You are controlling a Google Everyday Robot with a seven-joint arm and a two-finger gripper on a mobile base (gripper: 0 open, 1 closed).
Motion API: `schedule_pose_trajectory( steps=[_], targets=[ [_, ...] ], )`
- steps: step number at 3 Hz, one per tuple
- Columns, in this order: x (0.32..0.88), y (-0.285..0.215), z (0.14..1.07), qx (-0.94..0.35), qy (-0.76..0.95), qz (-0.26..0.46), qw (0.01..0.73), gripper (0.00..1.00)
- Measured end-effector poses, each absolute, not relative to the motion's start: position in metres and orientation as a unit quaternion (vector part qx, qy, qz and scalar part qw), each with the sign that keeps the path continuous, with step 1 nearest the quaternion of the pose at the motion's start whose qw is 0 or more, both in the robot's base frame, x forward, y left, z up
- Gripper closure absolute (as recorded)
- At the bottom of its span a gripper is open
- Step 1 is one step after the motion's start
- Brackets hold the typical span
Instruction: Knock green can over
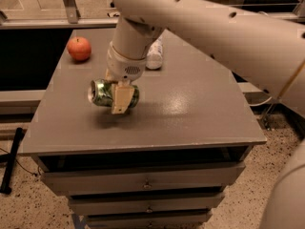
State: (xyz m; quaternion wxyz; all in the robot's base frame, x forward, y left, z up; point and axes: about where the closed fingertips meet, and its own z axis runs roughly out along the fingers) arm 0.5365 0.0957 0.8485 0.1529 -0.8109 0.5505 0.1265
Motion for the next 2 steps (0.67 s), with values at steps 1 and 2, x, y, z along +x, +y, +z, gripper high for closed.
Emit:
schedule_pose_trajectory(
  steps=[1, 2],
  targets=[
    [0.541, 0.0927, 0.8317, -0.826, 0.547, 0.084, 0.11, 0.82],
    [0.5459, 0.0886, 0.8256, -0.831, 0.547, 0.059, 0.088, 0.59]
  ],
)
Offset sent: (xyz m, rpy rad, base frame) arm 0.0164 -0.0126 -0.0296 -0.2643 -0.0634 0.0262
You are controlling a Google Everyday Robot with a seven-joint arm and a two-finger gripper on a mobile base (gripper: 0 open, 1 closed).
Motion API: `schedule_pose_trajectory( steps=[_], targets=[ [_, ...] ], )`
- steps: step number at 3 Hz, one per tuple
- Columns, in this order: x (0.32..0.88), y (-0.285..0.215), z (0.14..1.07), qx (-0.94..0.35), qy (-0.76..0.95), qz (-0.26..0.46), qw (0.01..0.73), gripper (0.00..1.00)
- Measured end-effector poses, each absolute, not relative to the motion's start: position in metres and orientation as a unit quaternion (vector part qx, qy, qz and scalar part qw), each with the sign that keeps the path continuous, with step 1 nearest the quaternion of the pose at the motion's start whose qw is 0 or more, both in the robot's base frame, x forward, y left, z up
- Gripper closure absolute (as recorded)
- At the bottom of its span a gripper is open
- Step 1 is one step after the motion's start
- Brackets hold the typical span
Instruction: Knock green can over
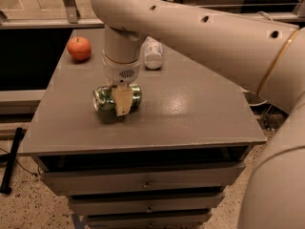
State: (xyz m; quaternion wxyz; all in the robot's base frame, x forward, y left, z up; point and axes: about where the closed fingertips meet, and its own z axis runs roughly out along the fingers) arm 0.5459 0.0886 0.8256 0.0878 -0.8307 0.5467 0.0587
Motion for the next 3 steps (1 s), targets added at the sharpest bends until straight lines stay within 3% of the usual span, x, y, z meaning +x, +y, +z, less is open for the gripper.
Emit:
schedule_pose_trajectory(
  steps=[2, 3],
  targets=[
    [0.5497, 0.084, 0.8223, -0.835, 0.545, 0.037, 0.067, 0.13],
    [0.5503, 0.0808, 0.8231, -0.835, 0.545, 0.034, 0.063, 0.0]
  ],
)
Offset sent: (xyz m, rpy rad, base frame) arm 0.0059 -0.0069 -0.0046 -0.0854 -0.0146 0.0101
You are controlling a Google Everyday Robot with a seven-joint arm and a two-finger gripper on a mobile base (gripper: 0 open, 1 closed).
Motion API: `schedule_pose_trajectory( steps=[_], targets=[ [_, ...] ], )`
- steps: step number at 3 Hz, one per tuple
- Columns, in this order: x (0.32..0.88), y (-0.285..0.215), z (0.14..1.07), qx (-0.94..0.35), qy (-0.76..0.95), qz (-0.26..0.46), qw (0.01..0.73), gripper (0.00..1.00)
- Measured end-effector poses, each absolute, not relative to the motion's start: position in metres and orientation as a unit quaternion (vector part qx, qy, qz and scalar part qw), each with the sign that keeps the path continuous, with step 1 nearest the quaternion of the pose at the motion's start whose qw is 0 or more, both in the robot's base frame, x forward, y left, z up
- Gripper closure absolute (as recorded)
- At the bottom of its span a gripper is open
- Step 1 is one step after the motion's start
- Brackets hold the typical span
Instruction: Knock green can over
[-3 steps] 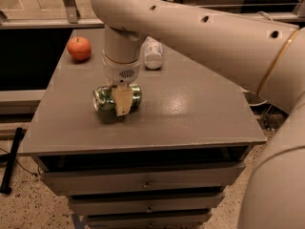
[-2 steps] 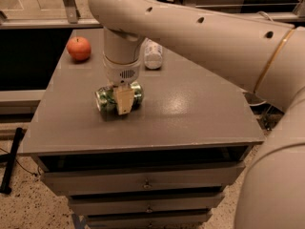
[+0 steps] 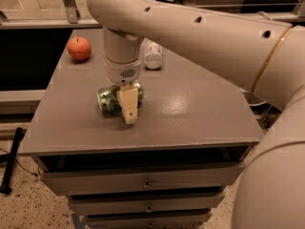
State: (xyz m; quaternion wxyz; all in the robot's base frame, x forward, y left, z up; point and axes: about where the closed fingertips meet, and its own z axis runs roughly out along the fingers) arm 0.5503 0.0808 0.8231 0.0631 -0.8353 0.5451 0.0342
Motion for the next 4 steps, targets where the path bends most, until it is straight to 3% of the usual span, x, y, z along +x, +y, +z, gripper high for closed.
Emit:
schedule_pose_trajectory(
  steps=[2, 4],
  targets=[
    [0.55, 0.065, 0.826, -0.821, 0.562, 0.064, 0.077, 0.0],
    [0.551, -0.002, 0.842, -0.728, 0.632, 0.176, 0.2, 0.0]
  ],
)
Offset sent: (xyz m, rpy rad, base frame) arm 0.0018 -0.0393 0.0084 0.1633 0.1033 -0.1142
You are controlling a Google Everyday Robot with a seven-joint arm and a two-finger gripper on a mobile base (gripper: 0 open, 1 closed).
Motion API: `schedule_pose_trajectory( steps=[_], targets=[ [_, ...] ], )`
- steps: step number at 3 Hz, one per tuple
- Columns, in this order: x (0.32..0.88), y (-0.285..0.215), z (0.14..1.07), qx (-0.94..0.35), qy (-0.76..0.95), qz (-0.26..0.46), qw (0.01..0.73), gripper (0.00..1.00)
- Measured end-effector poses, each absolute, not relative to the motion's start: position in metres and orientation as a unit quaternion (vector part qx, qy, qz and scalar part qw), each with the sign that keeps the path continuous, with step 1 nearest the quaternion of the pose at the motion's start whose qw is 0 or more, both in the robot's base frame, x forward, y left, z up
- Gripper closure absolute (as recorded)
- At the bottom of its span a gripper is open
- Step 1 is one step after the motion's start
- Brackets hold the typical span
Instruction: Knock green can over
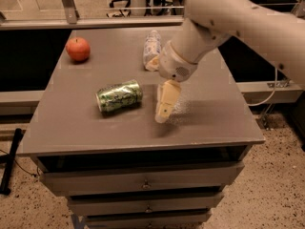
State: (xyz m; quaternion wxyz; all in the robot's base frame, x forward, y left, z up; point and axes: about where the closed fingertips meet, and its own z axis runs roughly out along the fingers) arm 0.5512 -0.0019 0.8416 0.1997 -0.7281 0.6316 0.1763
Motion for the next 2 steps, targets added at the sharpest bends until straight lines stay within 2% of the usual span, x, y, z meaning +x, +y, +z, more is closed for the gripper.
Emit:
schedule_pose_trajectory(
  steps=[1, 2],
  targets=[
    [0.549, -0.043, 0.855, -0.666, 0.653, 0.219, 0.287, 0.0],
    [0.54, -0.079, 0.873, -0.613, 0.672, 0.248, 0.334, 0.0]
  ],
)
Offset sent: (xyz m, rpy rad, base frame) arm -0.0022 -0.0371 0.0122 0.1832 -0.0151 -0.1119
